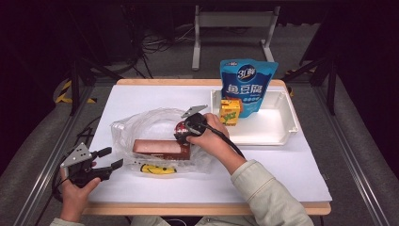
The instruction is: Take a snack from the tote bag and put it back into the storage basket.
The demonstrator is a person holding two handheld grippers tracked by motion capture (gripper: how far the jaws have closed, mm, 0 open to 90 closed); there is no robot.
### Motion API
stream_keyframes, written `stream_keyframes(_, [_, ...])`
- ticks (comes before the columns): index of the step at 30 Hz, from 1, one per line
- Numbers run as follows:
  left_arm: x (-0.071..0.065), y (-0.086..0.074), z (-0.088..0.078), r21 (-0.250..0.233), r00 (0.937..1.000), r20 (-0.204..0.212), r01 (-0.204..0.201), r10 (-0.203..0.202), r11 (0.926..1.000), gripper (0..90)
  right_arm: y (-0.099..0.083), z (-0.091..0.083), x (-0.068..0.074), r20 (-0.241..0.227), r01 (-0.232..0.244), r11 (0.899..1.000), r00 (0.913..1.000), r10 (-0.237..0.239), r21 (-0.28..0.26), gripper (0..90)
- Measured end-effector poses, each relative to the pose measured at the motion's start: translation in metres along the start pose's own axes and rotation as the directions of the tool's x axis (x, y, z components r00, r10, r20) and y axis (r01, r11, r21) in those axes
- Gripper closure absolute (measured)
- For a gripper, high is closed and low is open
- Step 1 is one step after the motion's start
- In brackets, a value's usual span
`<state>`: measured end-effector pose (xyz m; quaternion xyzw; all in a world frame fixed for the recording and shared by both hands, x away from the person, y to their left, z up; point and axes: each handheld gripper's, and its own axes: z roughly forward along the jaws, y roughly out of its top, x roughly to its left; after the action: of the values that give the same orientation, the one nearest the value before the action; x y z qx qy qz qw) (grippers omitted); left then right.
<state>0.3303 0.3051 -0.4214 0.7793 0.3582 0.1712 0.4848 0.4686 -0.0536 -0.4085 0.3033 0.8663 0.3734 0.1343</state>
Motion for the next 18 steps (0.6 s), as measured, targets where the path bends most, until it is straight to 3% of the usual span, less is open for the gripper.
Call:
stream_keyframes(8, [0.000, 0.000, 0.000, 0.004, 1.0000, -0.001, 0.002, -0.002, 1.0000, 31.5, 0.006, -0.003, 0.001, -0.008, 0.014, 1.000, 0.9999, -0.014, 0.021, 25.9])
stream_keyframes(18, [0.000, 0.000, 0.000, -0.002, 1.0000, 0.001, 0.000, 0.000, 1.0000, 31.5, 0.022, -0.017, 0.005, -0.020, 0.035, 0.999, 0.9992, -0.034, 0.003, 25.9])
